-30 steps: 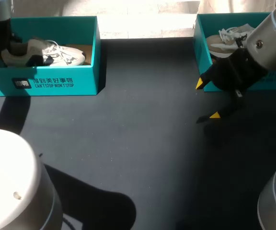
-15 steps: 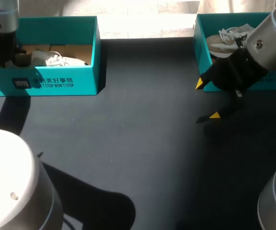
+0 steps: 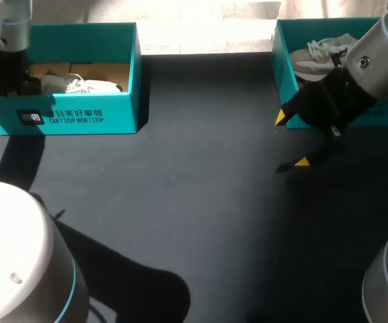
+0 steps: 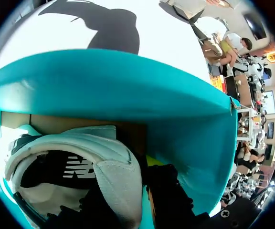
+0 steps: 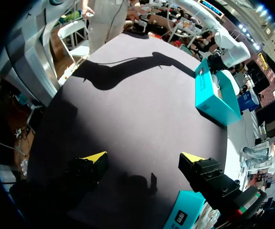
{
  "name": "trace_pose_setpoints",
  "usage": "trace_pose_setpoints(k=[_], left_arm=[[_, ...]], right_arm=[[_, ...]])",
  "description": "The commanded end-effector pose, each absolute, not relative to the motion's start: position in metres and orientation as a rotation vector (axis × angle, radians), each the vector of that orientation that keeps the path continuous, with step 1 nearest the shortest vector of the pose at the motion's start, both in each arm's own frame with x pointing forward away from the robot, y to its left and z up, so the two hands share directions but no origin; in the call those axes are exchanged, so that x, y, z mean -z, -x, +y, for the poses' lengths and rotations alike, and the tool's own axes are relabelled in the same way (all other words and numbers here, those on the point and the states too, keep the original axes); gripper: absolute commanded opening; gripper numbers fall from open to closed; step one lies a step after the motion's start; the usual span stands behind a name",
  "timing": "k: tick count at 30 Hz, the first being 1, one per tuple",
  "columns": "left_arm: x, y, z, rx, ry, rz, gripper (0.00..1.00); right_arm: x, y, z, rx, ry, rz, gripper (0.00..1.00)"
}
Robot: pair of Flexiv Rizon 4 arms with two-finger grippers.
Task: Take the shoe out of the shoebox, open the shoe tongue, remove and reinsert the insole, then place the shoe into the shoebox
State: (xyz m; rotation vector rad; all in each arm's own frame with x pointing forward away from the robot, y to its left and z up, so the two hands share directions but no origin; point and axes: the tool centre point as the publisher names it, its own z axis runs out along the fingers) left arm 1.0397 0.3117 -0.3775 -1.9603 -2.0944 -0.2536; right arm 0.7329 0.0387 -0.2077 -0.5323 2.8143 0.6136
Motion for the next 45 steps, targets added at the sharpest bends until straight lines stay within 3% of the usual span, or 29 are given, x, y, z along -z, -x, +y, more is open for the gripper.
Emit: trace_pose_setpoints(k=[1, 4, 5, 7, 11, 14, 30, 45], left_arm=[[0.389, -1.049, 0.308, 0.243, 1.947, -2.077, 0.15], [0.389, -1.05, 0.309, 0.241, 1.948, -2.073, 0.42], [0.388, -1.051, 0.309, 0.242, 1.952, -2.071, 0.47], [0.383, -1.05, 0.309, 0.241, 1.968, -2.07, 0.7], [0.374, -1.047, 0.308, 0.241, 1.992, -2.078, 0.84], [0.367, -1.044, 0.306, 0.232, 2.016, -2.087, 0.87], [0.331, -1.037, 0.308, 0.204, 2.066, -2.106, 0.83], [0.264, -1.03, 0.3, 0.094, 2.196, -2.189, 0.82]], right_arm=[[0.208, -0.733, 0.04, -0.611, 0.532, 2.816, 1.0], [0.208, -0.733, 0.04, -0.611, 0.532, 2.816, 1.0], [0.208, -0.733, 0.04, -0.611, 0.532, 2.816, 1.0], [0.208, -0.733, 0.04, -0.611, 0.532, 2.816, 1.0], [0.208, -0.733, 0.04, -0.611, 0.532, 2.816, 1.0], [0.208, -0.733, 0.04, -0.611, 0.532, 2.816, 1.0], [0.208, -0.733, 0.04, -0.611, 0.532, 2.816, 1.0], [0.208, -0.733, 0.04, -0.611, 0.532, 2.816, 1.0]])
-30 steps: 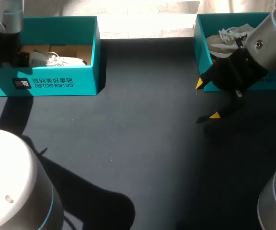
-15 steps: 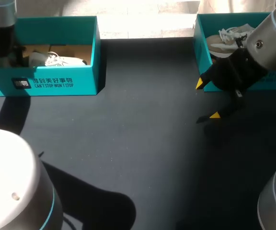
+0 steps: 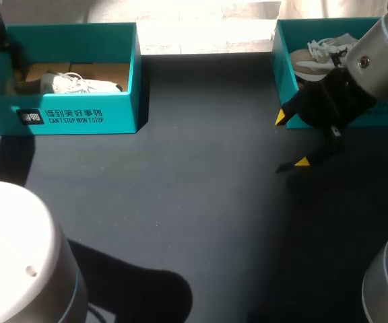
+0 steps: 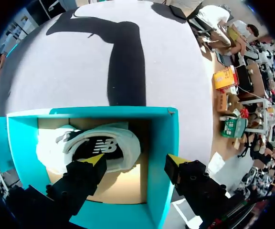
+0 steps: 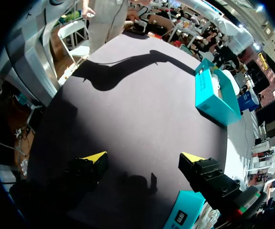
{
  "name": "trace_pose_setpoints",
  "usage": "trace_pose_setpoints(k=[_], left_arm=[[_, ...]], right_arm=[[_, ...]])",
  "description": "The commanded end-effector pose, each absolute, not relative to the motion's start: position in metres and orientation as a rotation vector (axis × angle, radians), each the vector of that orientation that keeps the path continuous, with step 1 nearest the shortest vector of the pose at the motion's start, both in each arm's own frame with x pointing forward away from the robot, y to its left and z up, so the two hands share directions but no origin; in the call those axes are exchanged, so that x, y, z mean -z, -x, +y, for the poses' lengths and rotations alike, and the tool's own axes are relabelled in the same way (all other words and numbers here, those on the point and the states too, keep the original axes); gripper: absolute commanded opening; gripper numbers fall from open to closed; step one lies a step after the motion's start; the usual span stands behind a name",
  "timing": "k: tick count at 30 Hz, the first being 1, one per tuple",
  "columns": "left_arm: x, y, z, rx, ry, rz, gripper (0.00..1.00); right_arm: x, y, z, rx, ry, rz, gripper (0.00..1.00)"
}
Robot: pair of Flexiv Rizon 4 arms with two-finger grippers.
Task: Take the shoe out of the shoebox, open the shoe tongue, remove and reinsert the insole, then place the shoe into the shoebox
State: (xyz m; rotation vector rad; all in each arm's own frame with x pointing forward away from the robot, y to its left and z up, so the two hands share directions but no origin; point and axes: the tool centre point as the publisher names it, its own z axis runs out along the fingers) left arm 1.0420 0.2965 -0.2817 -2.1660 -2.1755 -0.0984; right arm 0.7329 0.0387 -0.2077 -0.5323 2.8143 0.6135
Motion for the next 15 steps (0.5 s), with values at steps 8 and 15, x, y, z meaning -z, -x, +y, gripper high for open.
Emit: trace_pose_setpoints(k=[8, 15], left_arm=[[0.232, -1.005, 0.301, 0.052, 2.281, -2.172, 1.0], [0.22, -1.0, 0.304, 0.049, 2.304, -2.15, 1.0]], right_arm=[[0.208, -0.733, 0.04, -0.611, 0.532, 2.816, 1.0], [0.208, -0.733, 0.04, -0.611, 0.532, 2.816, 1.0]])
